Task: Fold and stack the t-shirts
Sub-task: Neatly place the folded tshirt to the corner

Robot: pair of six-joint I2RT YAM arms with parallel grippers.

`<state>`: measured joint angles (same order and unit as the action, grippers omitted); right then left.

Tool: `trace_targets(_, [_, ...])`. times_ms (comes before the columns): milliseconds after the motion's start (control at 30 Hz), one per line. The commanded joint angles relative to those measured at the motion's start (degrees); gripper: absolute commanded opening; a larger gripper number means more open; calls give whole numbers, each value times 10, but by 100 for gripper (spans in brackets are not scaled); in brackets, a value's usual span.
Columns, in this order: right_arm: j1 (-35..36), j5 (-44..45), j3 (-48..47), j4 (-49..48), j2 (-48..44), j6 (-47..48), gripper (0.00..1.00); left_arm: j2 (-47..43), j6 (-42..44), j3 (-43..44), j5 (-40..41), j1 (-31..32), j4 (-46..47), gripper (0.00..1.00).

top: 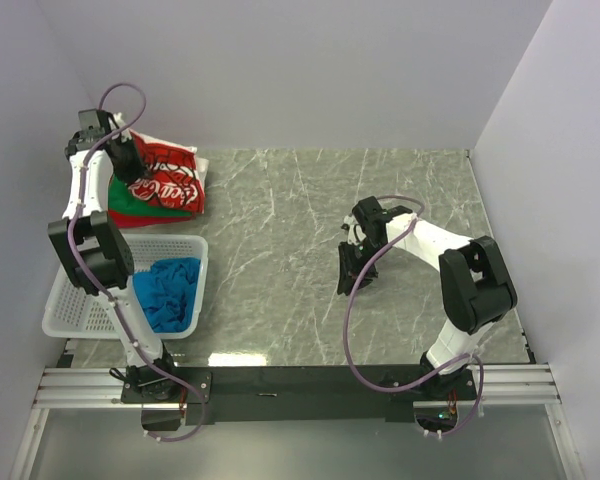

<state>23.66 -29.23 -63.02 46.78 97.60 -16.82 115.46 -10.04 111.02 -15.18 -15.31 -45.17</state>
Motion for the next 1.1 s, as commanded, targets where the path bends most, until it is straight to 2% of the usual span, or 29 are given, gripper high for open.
trace_targets(0, [4, -4, 6, -2, -8, 10, 33, 22, 21, 17, -1, -14, 18, 0])
trace_targets(333, [4, 3, 9, 8, -11, 8, 33, 59, 30, 26, 76, -65, 17, 0])
trace_targets(533, [9, 5, -5, 17, -3, 6, 33, 80, 22, 32, 52, -73, 24, 2])
trace_targets(600, [11, 6, -11, 19, -4, 4, 33, 85, 16, 33, 55, -73, 20, 15])
trace_targets(633, [11, 6, -13, 20, -7, 3, 34, 82, 13, 24, 56, -71, 24, 38])
trace_targets(700, [10, 6, -18, 21, -11, 1, 40, 63, 9, -8, 64, -72, 45, 63])
trace_targets(733, [12, 6, -20, 22, -14, 1, 42, 53, 6, -19, 67, -72, 55, 85])
trace_targets(767, [12, 3, -22, 23, -15, 1, 45, 34, 4, -30, 70, -71, 63, 94])
trace_targets(800, [12, 2, -25, 23, -18, 1, 49, 25, 1, -48, 83, -72, 74, 99])
trace_targets(1000, [11, -5, -41, 23, -35, 0, 58, -68, -10, -110, 92, -71, 111, 99])
trace_targets(1067, [11, -2, -48, 28, -38, 2, 60, -115, -20, -138, 127, -71, 126, 99])
